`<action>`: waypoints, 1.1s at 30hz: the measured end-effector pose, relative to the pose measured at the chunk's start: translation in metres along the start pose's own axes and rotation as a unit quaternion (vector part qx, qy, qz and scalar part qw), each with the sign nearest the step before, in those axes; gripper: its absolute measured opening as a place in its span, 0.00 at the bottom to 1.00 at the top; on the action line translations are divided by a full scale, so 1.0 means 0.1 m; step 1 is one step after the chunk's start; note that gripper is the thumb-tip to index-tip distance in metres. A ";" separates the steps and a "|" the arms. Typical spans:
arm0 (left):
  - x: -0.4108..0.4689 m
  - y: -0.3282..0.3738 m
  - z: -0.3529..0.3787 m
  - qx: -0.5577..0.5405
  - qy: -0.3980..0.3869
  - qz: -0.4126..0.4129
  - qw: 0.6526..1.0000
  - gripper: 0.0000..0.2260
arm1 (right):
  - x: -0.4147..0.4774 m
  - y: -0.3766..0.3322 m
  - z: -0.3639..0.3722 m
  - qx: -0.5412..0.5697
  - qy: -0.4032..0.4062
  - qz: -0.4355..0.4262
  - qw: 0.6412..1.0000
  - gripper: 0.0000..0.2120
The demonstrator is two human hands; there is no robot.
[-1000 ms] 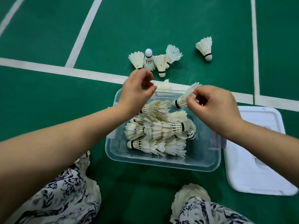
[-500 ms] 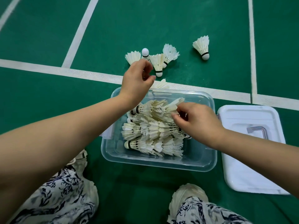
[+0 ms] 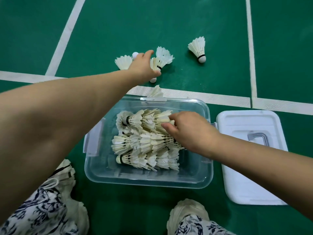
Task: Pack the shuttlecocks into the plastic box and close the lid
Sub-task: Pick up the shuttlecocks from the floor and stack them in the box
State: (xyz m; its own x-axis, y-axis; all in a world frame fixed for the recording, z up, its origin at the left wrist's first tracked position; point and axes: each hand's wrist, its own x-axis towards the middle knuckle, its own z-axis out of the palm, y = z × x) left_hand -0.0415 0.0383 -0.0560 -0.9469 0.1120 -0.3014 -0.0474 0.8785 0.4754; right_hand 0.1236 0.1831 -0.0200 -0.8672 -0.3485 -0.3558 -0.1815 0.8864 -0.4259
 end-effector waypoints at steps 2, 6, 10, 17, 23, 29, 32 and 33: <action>0.05 -0.03 0.03 -0.025 -0.006 0.004 1.000 0.34 | -0.02 0.01 -0.02 0.006 -0.005 0.000 1.000 0.23; 0.07 -0.08 0.05 -0.010 -0.028 0.003 1.000 0.33 | -0.07 0.01 -0.07 0.024 -0.016 -0.007 1.000 0.23; 0.06 -0.12 0.05 0.040 0.006 0.009 0.999 0.25 | -0.09 0.00 -0.14 0.043 -0.008 -0.005 0.999 0.23; -0.14 -0.08 -0.08 0.073 0.072 0.060 0.993 0.10 | -0.12 0.04 -0.25 0.001 0.077 -0.020 0.997 0.22; -0.66 0.09 -0.37 0.039 0.104 0.169 0.979 0.10 | -0.09 0.08 -0.42 0.037 0.160 0.008 0.986 0.30; -1.13 0.34 -0.39 0.105 0.037 0.323 0.940 0.05 | 0.02 -0.03 -0.59 0.058 0.218 -0.005 0.974 0.31; -1.15 0.35 -0.45 0.092 0.039 0.327 0.940 0.05 | 0.00 -0.03 -0.56 0.049 0.228 -0.021 0.972 0.20; -1.16 0.35 -0.47 0.088 0.039 0.327 0.940 0.05 | 0.00 -0.03 -0.55 0.058 0.233 -0.022 0.971 0.16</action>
State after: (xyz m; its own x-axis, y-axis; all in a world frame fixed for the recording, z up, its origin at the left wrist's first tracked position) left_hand 0.0517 0.0345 0.0340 -0.7754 0.6273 0.0727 0.6004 0.6966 0.3927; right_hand 0.0989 0.1974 0.0271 -0.9803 -0.1855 0.0677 -0.1927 0.8245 -0.5320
